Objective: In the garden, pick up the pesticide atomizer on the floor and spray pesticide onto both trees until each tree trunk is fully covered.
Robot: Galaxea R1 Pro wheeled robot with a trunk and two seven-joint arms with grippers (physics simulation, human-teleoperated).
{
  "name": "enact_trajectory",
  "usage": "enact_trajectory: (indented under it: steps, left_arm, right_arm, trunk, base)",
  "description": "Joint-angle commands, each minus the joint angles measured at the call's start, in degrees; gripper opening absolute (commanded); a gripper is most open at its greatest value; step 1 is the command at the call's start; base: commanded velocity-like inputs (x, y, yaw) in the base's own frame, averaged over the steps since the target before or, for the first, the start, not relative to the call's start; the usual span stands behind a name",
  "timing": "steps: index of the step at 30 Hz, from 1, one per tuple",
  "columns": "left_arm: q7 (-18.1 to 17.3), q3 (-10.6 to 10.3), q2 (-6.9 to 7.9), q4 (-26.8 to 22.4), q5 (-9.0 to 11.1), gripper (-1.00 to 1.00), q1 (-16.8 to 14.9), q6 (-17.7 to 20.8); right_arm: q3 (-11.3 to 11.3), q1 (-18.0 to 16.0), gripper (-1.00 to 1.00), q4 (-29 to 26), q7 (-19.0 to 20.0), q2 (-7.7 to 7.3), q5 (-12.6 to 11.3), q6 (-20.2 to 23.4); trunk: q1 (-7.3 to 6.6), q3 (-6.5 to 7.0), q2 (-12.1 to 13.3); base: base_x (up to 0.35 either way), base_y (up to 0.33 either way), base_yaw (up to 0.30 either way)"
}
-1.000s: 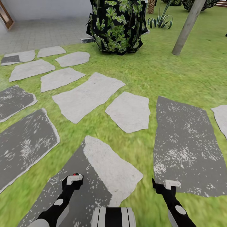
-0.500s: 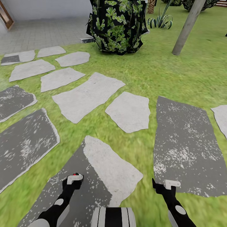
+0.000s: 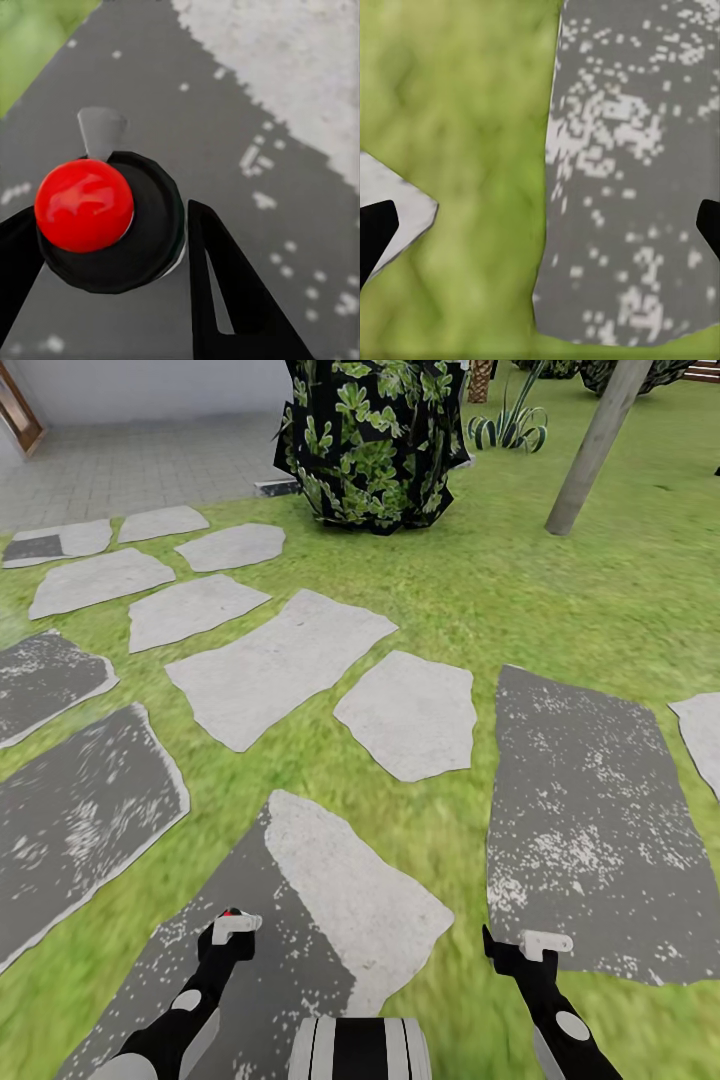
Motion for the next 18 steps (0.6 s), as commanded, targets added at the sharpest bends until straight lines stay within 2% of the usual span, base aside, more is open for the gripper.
enact_trajectory:
  steps: [1, 10, 18]
  left_arm:
    - [0.2, -0.3, 0.02, 0.0, 0.2, -1.0, 0.0, -0.2]
    - [0.1, -0.3, 0.02, 0.0, 0.3, -1.0, 0.0, -0.2]
    - [0.1, -0.6, 0.11, 0.0, 0.3, -1.0, 0.0, -0.2]
  right_arm:
    - [0.0, 0.0, 1.0, 0.0, 0.0, -0.01, -0.3, -0.2]
    - [0.0, 0.0, 1.0, 0.1, 0.0, -0.01, -0.3, -0.2]
    - [0.0, 0.0, 1.0, 0.1, 0.0, -0.01, -0.3, -0.2]
  trunk:
    - [-0.01, -0.03, 0.0]
    - [-0.01, -0.03, 0.0]
    - [-0.22, 1.74, 0.1]
  base:
    - [0.0, 0.0, 0.0]
    - [0.0, 0.0, 0.0]
    - [0.0, 0.0, 0.0]
